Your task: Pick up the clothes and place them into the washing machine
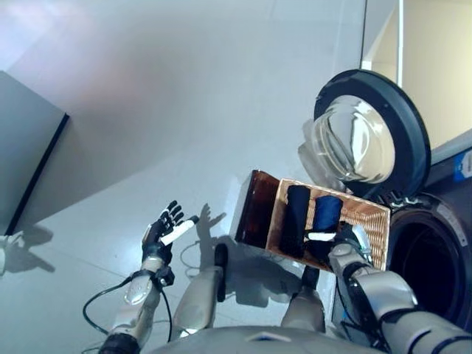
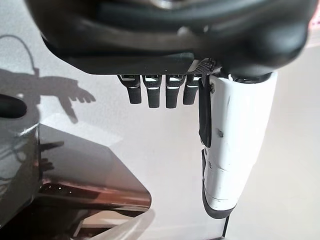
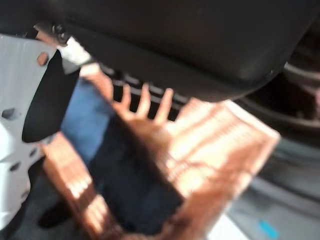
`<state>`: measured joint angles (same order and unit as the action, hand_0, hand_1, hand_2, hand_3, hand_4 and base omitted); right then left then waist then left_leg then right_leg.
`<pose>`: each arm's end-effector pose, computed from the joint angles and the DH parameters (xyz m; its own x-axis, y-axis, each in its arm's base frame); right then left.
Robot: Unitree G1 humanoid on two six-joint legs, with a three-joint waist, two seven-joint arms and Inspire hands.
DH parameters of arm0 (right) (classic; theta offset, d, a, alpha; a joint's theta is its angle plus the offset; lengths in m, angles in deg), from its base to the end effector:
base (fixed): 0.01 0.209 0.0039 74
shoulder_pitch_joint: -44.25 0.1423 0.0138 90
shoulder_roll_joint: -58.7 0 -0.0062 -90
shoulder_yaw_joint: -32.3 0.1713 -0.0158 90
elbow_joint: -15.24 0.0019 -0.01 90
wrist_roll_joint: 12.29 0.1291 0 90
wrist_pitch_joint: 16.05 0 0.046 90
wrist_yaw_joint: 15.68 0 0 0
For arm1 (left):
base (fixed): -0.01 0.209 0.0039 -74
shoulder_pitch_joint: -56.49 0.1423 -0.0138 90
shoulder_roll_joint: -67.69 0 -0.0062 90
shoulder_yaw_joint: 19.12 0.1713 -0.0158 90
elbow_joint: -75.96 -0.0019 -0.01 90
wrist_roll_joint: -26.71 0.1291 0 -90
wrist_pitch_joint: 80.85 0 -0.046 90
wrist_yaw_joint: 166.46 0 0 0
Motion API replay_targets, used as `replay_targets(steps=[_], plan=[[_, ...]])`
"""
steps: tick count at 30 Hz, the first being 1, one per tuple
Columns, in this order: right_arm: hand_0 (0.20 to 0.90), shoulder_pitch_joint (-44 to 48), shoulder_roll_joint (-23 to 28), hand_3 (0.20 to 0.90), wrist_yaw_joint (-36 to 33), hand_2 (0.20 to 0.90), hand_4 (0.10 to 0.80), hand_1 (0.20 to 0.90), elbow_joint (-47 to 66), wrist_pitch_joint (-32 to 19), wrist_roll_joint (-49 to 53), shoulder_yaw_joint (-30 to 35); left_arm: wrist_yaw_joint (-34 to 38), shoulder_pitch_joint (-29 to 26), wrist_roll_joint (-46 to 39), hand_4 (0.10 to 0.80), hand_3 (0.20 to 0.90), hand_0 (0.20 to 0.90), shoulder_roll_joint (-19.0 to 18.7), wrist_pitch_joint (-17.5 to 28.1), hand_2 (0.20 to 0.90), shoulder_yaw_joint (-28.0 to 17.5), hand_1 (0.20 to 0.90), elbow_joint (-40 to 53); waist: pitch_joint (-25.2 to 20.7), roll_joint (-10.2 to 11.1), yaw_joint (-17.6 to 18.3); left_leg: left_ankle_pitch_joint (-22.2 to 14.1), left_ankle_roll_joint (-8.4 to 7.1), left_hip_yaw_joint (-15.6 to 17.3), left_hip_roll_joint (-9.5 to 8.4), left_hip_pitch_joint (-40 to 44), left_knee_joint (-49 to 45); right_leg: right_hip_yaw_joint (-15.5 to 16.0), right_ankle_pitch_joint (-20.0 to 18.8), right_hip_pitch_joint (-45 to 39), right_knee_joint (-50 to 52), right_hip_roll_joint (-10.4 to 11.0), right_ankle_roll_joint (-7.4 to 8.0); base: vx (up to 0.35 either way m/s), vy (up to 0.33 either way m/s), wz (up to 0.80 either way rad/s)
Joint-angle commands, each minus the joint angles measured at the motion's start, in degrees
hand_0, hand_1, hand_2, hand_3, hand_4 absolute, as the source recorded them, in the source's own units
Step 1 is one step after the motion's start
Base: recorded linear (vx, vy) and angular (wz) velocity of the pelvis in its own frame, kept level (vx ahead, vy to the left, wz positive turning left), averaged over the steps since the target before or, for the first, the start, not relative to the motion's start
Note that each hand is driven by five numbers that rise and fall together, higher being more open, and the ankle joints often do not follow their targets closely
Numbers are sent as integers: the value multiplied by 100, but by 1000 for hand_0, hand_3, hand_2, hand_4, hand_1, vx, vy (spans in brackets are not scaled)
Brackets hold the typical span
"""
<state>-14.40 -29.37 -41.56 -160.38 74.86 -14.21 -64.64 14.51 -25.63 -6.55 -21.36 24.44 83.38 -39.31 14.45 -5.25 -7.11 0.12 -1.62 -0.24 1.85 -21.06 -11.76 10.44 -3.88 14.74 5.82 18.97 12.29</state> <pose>0.2072 -0.2357 -0.0333 0.5626 -0.6277 -0.5380 0.1474 0.7165 -0.6818 0.1374 0.1880 -0.0279 0.9346 0.0419 -0.3533 -0.1328 0.9624 -0.2370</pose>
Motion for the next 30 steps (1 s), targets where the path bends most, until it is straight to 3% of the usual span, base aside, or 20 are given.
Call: replay_targets(steps=[1,16,24,30], plan=[[900,358,234,900,-385,900,800,900,-106,175,-287,-114,-43,-6,23,800,900,900,-464,279,900,7,900,961,68,148,-152,-233,-496,-133,170,-438,-695,-202,-328,161,288,330,-3,-12,6,17],[900,535,395,900,-823,900,800,900,-336,492,162,476,29,130,-31,800,900,900,-719,250,900,-26,900,1564,318,81,-358,-489,-398,-169,125,-998,-1221,-164,-238,514,540,353,-9,-12,10,7],[900,555,327,900,-978,900,800,900,-366,558,240,548,91,151,-56,800,900,900,-819,284,900,-66,900,1763,352,77,-339,-582,-357,-149,122,-1241,-1419,-271,-208,836,733,367,-8,-9,13,-3],[900,591,384,900,-973,900,800,900,-327,566,246,550,140,248,-132,800,900,900,-886,334,900,-179,900,2021,428,-67,-320,-683,-311,-137,104,-1581,-1765,-464,-1,1391,1330,369,-56,-9,10,-1]])
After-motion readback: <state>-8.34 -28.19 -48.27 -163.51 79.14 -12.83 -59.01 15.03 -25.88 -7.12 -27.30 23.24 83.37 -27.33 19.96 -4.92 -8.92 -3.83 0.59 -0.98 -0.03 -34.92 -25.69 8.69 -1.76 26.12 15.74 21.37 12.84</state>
